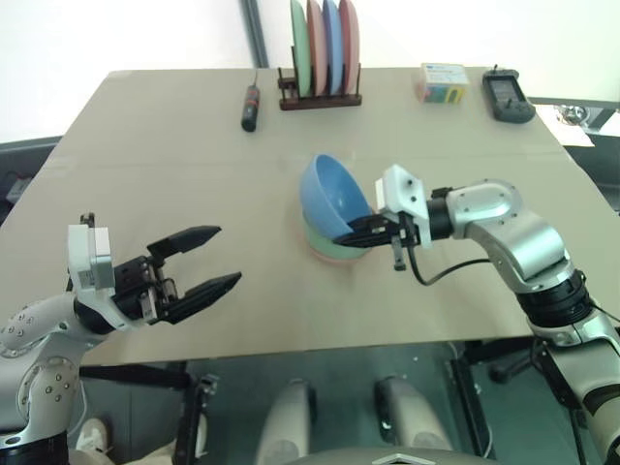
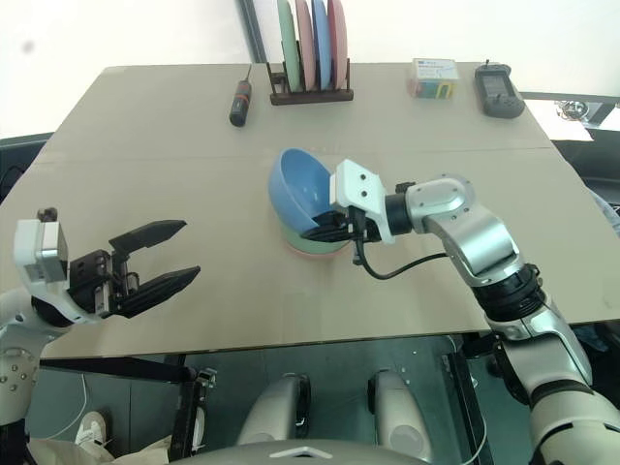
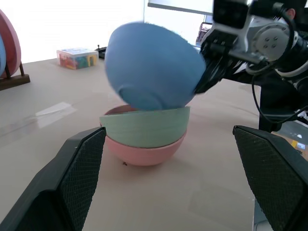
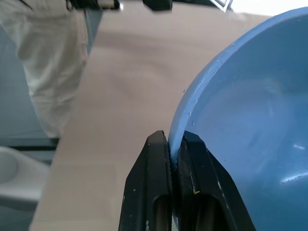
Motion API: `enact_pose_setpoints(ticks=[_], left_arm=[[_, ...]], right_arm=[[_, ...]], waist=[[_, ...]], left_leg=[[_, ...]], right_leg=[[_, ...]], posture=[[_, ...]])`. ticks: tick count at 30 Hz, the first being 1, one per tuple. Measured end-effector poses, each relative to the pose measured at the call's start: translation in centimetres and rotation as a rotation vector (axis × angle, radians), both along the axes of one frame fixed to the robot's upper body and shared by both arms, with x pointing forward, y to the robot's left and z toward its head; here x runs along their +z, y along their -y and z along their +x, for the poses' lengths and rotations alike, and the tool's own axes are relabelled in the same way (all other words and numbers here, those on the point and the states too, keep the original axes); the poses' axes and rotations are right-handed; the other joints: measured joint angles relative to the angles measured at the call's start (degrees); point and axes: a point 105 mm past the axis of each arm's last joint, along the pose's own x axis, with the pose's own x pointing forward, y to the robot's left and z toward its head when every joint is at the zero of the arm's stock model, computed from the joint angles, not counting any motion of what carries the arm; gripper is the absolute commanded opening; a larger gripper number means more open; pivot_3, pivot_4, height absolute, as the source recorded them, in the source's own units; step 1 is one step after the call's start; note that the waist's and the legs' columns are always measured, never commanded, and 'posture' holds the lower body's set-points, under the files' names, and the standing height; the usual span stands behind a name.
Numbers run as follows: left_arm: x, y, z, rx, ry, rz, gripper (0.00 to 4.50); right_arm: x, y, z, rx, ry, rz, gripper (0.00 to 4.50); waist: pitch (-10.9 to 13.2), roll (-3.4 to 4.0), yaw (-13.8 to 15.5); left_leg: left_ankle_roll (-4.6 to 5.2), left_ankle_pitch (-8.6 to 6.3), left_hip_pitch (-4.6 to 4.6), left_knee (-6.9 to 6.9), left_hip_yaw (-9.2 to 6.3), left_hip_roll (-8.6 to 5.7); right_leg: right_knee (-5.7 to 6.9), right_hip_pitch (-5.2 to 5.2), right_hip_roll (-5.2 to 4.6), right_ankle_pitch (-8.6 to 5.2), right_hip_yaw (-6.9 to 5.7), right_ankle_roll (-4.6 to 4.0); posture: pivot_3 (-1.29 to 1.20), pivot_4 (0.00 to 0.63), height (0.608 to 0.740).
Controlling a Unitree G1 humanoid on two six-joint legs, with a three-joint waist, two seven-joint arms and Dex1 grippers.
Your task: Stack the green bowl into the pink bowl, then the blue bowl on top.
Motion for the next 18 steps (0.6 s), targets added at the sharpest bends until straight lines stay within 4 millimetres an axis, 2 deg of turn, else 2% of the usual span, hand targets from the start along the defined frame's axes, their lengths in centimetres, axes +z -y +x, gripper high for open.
enact_pose_setpoints(ticks=[2, 3, 5, 9, 10, 11, 12, 15, 17, 18], left_arm=[[-0.1, 0.0, 0.0, 0.0, -0.003, 0.0, 4.5], [-0.2, 0.0, -0.1, 0.003, -0.011, 0.0, 4.5], [-0.3, -0.1, -0.1, 0.004, -0.014, 0.0, 4.5], [-0.8, -0.2, -0.4, 0.012, -0.039, -0.001, 4.5], [-0.8, -0.2, -0.4, 0.013, -0.04, -0.001, 4.5], [-0.7, -0.2, -0.3, 0.023, -0.039, -0.002, 4.5], [-0.7, -0.1, -0.3, 0.026, -0.039, -0.001, 4.5], [-0.6, 0.1, -0.1, 0.052, -0.031, 0.015, 4.5], [-0.7, 0.2, 0.2, 0.077, -0.034, 0.025, 4.5], [-0.8, 0.1, 0.3, 0.09, -0.036, 0.027, 4.5]], right_arm=[[-1.2, 0.0, 0.6, -0.019, 0.015, -0.049, 0.08], [-1.8, 0.1, 0.8, -0.026, 0.004, -0.071, 0.7], [-1.8, 0.1, 0.8, -0.026, 0.003, -0.074, 0.9], [-1.6, -0.1, 0.0, 0.022, -0.031, -0.07, 2.37], [-1.5, -0.1, -0.1, 0.022, -0.03, -0.066, 2.37], [-0.7, 0.1, 0.0, 0.011, -0.018, -0.04, 3.12], [-0.2, 0.1, 0.0, 0.005, -0.007, -0.025, 3.34], [2.6, 1.3, 0.1, -0.058, 0.041, 0.089, 3.34], [4.4, 3.8, 0.2, -0.153, 0.074, 0.174, 3.34], [4.6, 4.9, 0.3, -0.194, 0.074, 0.187, 3.34]], waist=[[0.0, 0.0, 0.0], [0.0, 0.0, 0.0], [0.0, 0.0, 0.0], [0.0, 0.0, 0.0], [0.0, 0.0, 0.0], [0.0, 0.01, 0.1], [0.0, 0.01, 0.1], [0.0, -0.01, 0.3], [0.0, -0.06, 0.7], [0.0, -0.09, 0.7]], left_leg=[[0.0, 0.0, -0.04, -0.04, 0.01, 0.0], [0.0, 0.0, -0.05, -0.05, 0.01, 0.0], [0.0, 0.0, -0.05, -0.05, 0.01, 0.0], [0.0, 0.0, -0.03, -0.04, 0.0, 0.0], [0.0, 0.0, -0.03, -0.04, -0.01, 0.0], [0.0, 0.0, -0.03, -0.04, -0.01, 0.0], [0.0, 0.0, -0.03, -0.04, -0.01, 0.0], [0.0, 0.0, -0.07, -0.03, -0.03, -0.02], [0.0, 0.0, -0.07, -0.04, -0.07, -0.05], [0.0, -0.01, -0.06, -0.05, -0.06, -0.06]], right_leg=[[0.0, -0.06, 0.0, 0.0, 0.0, 0.0], [0.0, -0.06, 0.0, 0.0, 0.0, 0.01], [0.0, -0.06, 0.0, 0.01, 0.0, 0.01], [0.01, -0.05, 0.0, -0.01, 0.0, 0.01], [0.01, -0.05, 0.0, -0.01, 0.0, 0.0], [0.01, -0.05, 0.0, -0.01, -0.01, 0.01], [0.01, -0.05, 0.0, -0.01, 0.0, 0.01], [0.0, -0.04, -0.02, -0.01, -0.01, 0.0], [-0.06, 0.0, -0.04, -0.01, -0.03, 0.0], [-0.09, 0.03, -0.04, -0.01, -0.03, 0.0]], posture=[[0.0, 0.15, 0.74], [0.0, 0.15, 0.74], [0.0, 0.15, 0.74], [0.0, 0.15, 0.74], [0.0, 0.15, 0.74], [0.0, 0.15, 0.74], [0.0, 0.15, 0.74], [0.0, 0.15, 0.74], [0.0, 0.15, 0.74], [0.0, 0.15, 0.74]])
